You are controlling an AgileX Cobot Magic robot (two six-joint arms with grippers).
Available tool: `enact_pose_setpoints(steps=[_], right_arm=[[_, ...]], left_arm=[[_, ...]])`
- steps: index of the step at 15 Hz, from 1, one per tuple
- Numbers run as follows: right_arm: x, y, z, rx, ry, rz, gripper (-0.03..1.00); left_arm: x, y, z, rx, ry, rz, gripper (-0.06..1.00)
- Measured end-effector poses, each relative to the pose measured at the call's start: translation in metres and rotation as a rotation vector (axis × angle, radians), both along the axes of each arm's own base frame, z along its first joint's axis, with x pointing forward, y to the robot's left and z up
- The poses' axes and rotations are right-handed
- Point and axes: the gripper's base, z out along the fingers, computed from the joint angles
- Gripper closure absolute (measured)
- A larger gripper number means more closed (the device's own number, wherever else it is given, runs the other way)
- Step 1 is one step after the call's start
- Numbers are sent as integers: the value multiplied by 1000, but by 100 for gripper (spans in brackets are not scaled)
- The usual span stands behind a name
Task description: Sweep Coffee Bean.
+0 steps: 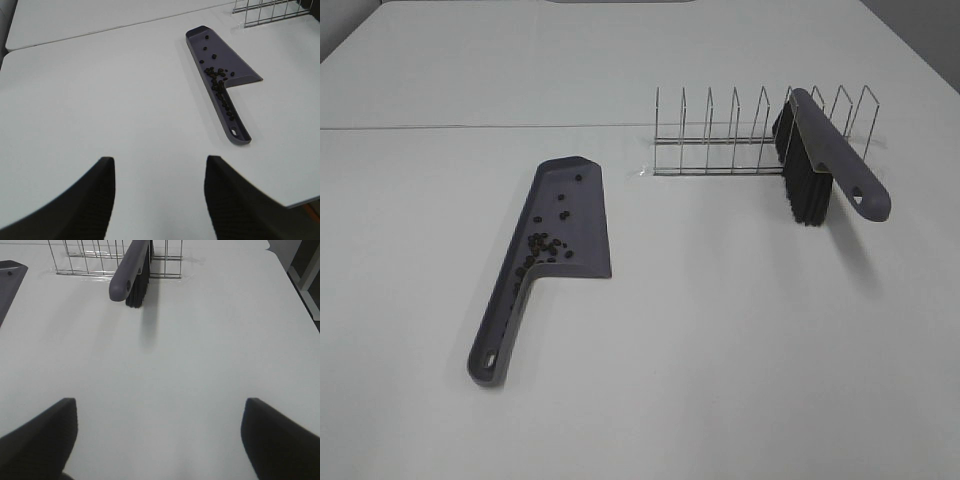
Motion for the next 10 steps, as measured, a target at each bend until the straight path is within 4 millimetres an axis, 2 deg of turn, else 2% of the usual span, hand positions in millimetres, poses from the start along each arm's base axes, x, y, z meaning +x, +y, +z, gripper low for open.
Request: enact_pose_setpoints(steps=[10], right_arm=[[0,0,0,0,0,0,13]], left_arm=[[0,0,0,0,0,0,42]])
